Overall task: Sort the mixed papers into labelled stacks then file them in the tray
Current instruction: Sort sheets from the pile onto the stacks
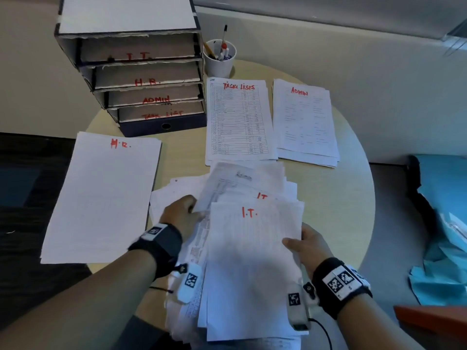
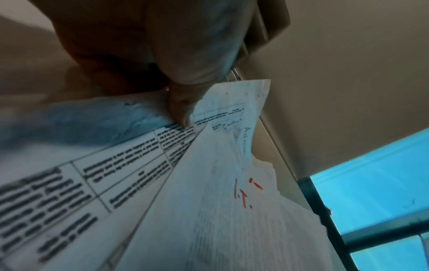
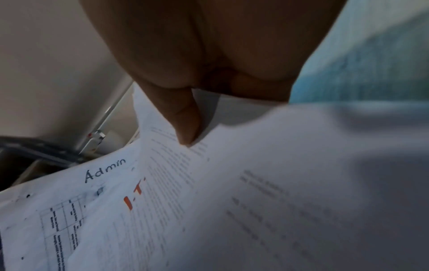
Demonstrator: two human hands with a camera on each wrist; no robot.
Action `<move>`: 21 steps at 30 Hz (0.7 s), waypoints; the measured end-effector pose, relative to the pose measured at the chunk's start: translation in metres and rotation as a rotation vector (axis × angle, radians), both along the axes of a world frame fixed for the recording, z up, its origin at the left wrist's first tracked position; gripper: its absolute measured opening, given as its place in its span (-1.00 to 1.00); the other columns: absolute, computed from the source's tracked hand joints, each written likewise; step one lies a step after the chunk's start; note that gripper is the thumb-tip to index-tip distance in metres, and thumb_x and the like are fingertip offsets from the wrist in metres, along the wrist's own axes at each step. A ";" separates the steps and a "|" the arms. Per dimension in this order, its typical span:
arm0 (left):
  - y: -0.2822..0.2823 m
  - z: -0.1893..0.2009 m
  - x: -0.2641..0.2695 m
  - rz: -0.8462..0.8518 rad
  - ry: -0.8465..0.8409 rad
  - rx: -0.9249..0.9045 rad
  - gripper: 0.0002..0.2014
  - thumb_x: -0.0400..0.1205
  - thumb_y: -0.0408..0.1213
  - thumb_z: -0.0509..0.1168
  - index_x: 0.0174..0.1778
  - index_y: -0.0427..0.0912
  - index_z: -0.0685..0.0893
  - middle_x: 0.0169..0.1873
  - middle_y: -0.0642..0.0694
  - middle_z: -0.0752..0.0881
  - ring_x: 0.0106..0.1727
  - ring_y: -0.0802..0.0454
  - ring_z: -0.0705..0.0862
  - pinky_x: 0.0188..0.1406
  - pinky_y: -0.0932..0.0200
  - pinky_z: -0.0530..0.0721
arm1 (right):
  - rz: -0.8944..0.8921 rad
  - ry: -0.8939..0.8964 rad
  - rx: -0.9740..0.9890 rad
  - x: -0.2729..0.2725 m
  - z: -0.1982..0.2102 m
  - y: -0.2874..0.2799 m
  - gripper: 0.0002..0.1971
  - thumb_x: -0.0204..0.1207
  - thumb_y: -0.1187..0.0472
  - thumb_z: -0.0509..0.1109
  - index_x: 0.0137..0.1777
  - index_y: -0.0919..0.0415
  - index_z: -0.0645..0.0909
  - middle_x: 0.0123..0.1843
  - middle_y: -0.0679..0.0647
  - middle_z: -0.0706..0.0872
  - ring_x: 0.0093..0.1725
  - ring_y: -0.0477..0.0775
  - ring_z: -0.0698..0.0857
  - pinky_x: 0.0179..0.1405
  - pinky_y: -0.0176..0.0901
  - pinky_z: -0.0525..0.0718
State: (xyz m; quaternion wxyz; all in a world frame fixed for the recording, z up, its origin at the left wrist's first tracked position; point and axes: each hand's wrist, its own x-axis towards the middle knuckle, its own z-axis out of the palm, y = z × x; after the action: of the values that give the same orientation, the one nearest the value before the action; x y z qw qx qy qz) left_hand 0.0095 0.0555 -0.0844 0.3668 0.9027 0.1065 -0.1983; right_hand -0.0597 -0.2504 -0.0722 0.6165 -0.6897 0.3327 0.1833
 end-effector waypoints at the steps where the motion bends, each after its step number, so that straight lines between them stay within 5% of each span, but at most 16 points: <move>1: 0.013 -0.001 -0.005 0.045 -0.007 0.000 -0.59 0.61 -0.12 0.44 -0.36 -0.13 0.33 -0.46 -0.08 0.42 -0.41 -0.03 0.39 -0.42 0.11 0.29 | 0.038 -0.009 -0.018 0.002 0.004 0.006 -0.60 0.48 0.62 0.37 0.17 0.19 0.72 0.06 0.18 0.86 0.05 0.27 0.82 0.17 0.25 0.75; 5: 0.051 -0.008 -0.019 0.144 0.043 0.048 -0.56 0.57 -0.18 0.49 -0.37 -0.17 0.32 -0.47 -0.16 0.39 -0.42 -0.03 0.34 -0.44 0.10 0.28 | 0.098 -0.052 -0.127 0.007 0.011 0.021 -0.72 0.50 0.51 0.45 0.03 0.10 0.70 -0.01 0.07 0.85 0.02 0.16 0.82 0.08 0.06 0.77; 7: 0.052 -0.002 -0.019 0.152 0.031 0.123 -0.69 0.52 -0.19 0.50 -0.27 -0.19 0.47 -0.30 -0.27 0.55 -0.36 -0.05 0.45 -0.36 0.09 0.48 | 0.040 -0.103 -0.156 0.009 0.016 0.023 -0.79 0.51 0.48 0.47 -0.02 0.15 0.71 -0.02 0.09 0.85 -0.01 0.16 0.82 0.06 0.05 0.78; 9: 0.044 0.011 -0.017 0.237 -0.080 0.104 -0.68 0.47 -0.18 0.50 0.08 -0.11 0.63 0.07 -0.20 0.60 -0.10 -0.06 0.61 -0.02 0.13 0.63 | -0.025 -0.150 -0.061 0.009 0.024 0.023 -0.79 0.52 0.51 0.44 0.02 0.22 0.74 -0.02 0.16 0.87 -0.02 0.23 0.84 0.07 0.16 0.81; 12: 0.020 0.034 -0.017 0.216 -0.172 -0.142 -0.38 0.52 -0.07 0.49 0.48 -0.07 0.47 0.29 -0.01 0.48 0.25 -0.02 0.59 0.29 0.08 0.56 | 0.000 -0.204 0.096 0.010 0.039 0.022 -0.72 0.56 0.56 0.35 0.17 0.29 0.72 0.05 0.24 0.86 0.03 0.30 0.84 -0.04 0.10 0.83; 15: -0.006 0.050 -0.022 0.078 0.016 -0.411 -0.35 0.53 0.01 0.40 0.53 -0.04 0.39 0.30 0.01 0.58 0.33 -0.02 0.58 0.27 0.09 0.55 | -0.026 -0.268 0.236 0.017 0.047 0.022 -0.67 0.59 0.57 0.26 0.21 0.27 0.70 0.14 0.28 0.83 0.13 0.35 0.80 0.05 0.19 0.78; 21: -0.029 0.059 -0.024 0.105 0.020 -0.470 -0.71 0.65 -0.27 0.27 0.30 -0.03 0.53 0.08 0.13 0.70 0.14 0.06 0.66 -0.08 0.28 0.52 | -0.309 -0.331 0.387 0.033 0.058 0.036 -0.69 0.63 0.54 0.21 0.27 0.31 0.63 0.15 0.28 0.82 0.09 0.30 0.82 -0.10 0.16 0.81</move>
State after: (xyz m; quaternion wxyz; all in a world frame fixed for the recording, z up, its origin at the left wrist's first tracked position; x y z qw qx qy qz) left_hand -0.0148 0.0264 -0.0258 0.5756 0.7837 0.1077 -0.2072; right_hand -0.0265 -0.2148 -0.0142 0.8029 -0.5212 0.2875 0.0323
